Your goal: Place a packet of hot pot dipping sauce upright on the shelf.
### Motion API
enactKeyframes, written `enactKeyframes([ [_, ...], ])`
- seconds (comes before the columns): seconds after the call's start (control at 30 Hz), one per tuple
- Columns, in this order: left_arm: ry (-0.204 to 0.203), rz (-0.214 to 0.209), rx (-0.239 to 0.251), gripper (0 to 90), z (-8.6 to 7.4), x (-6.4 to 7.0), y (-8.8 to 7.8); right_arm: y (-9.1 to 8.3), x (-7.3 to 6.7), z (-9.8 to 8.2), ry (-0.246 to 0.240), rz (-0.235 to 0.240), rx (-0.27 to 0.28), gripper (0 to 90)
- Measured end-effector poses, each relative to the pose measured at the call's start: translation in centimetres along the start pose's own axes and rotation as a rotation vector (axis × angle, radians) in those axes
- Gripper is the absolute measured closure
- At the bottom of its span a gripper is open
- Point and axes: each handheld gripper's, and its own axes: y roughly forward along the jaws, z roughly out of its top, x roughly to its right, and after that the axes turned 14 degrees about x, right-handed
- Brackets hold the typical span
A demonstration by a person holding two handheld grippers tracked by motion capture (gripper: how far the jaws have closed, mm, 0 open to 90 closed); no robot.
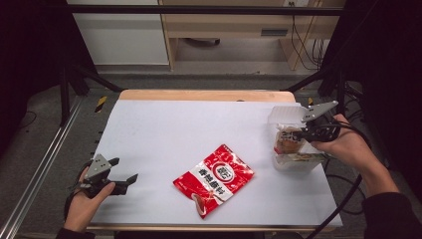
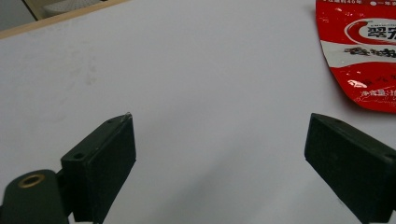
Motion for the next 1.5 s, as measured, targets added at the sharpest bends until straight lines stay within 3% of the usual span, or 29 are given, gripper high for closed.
enactKeyframes([
  [0.7,-0.004,-0.007,0.002,8.8,0.0,0.1,0.0,0.7,0.3,-2.0,0.059,0.006,-0.012,86.2],
  [0.9,-0.002,-0.008,-0.001,8.8,0.0,0.1,0.1,0.6,0.4,-2.2,0.080,-0.005,-0.015,82.0],
  [1.17,-0.001,-0.011,-0.005,8.9,0.0,0.2,0.1,0.4,0.3,-2.3,0.120,-0.034,-0.018,61.6],
  [1.37,0.001,-0.012,-0.006,8.9,0.0,0.2,0.1,-0.6,0.0,-1.4,0.143,-0.100,0.062,35.8],
  [1.5,0.002,-0.013,-0.008,8.9,-0.1,0.2,0.1,-1.2,-0.6,-0.1,0.149,-0.117,0.098,26.4],
])
